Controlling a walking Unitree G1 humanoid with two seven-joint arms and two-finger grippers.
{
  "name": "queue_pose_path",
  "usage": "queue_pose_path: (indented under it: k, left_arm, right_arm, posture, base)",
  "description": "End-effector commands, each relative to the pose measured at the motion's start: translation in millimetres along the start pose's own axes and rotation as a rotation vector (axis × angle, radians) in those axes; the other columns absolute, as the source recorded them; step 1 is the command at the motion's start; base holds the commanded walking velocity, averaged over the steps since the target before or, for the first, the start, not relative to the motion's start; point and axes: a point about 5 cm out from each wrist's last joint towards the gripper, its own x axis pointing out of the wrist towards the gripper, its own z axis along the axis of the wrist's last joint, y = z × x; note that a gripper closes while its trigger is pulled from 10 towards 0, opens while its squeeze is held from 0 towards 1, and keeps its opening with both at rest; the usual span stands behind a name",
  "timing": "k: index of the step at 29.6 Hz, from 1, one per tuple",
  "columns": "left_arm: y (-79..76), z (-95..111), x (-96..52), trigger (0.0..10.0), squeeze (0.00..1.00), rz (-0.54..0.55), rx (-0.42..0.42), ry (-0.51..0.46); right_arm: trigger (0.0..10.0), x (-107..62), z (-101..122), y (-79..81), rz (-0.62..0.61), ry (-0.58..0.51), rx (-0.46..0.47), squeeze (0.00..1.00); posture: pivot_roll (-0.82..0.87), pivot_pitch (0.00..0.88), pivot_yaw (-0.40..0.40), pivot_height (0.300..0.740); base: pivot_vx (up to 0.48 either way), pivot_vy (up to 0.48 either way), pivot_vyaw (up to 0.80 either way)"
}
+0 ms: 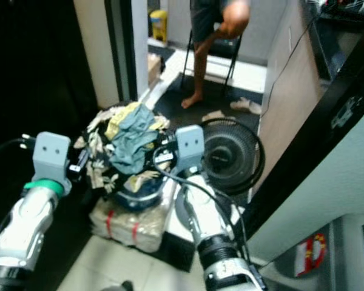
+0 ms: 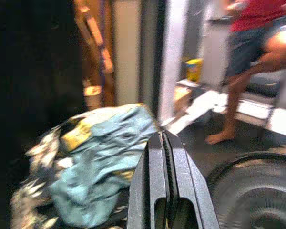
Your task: Clothes washing
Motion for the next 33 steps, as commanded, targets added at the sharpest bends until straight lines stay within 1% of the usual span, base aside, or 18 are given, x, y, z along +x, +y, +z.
queue_pose_path:
  k: [1,14,20,22,25,33]
  left_arm:
    - [0.8,-1.7,0.2,10.0,0.0,0.0,0.019,0.004]
    - [1.8,-2.1,0.9,10.0,0.0,0.003,0.021,0.004]
    - [1.9,-2.1,1.7,10.0,0.0,0.004,0.021,0.003]
    - [2.0,-2.1,1.8,10.0,0.0,0.004,0.022,0.002]
    - [2.1,-2.2,1.9,10.0,0.0,0.006,0.022,0.004]
    - [4.5,-5.0,2.2,10.0,0.0,0.039,0.002,0.03]
  right_arm:
    - [10.0,-1.2,-2.8,-0.6,-0.008,0.009,0.006,0.0]
    - [10.0,-0.1,-2.9,0.0,-0.004,0.01,0.001,0.0]
    - [10.0,0.3,-3.2,0.2,0.001,0.015,-0.022,0.0]
    - [10.0,0.3,-3.4,0.0,-0.003,0.016,-0.014,0.0]
    - [10.0,0.5,-3.1,-0.1,-0.003,0.014,-0.015,0.0]
    - [10.0,0.4,-2.5,0.0,0.0,0.008,-0.012,0.0]
  posture:
    - [0.09,0.0,-0.015,0.74]
    - [0.09,0.0,-0.014,0.74]
    - [0.09,0.0,-0.013,0.74]
    - [0.09,0.0,-0.014,0.74]
    - [0.09,0.0,-0.014,0.74]
    - [0.09,0.0,-0.015,0.74]
  base:
    - [0.48,0.0,0.0]
    - [0.47,0.0,0.0]
    - [0.306,0.0,0.75]
    - [0.292,0.0,0.52]
    - [0.285,0.0,0.0]
    - [0.0,0.0,0.0]
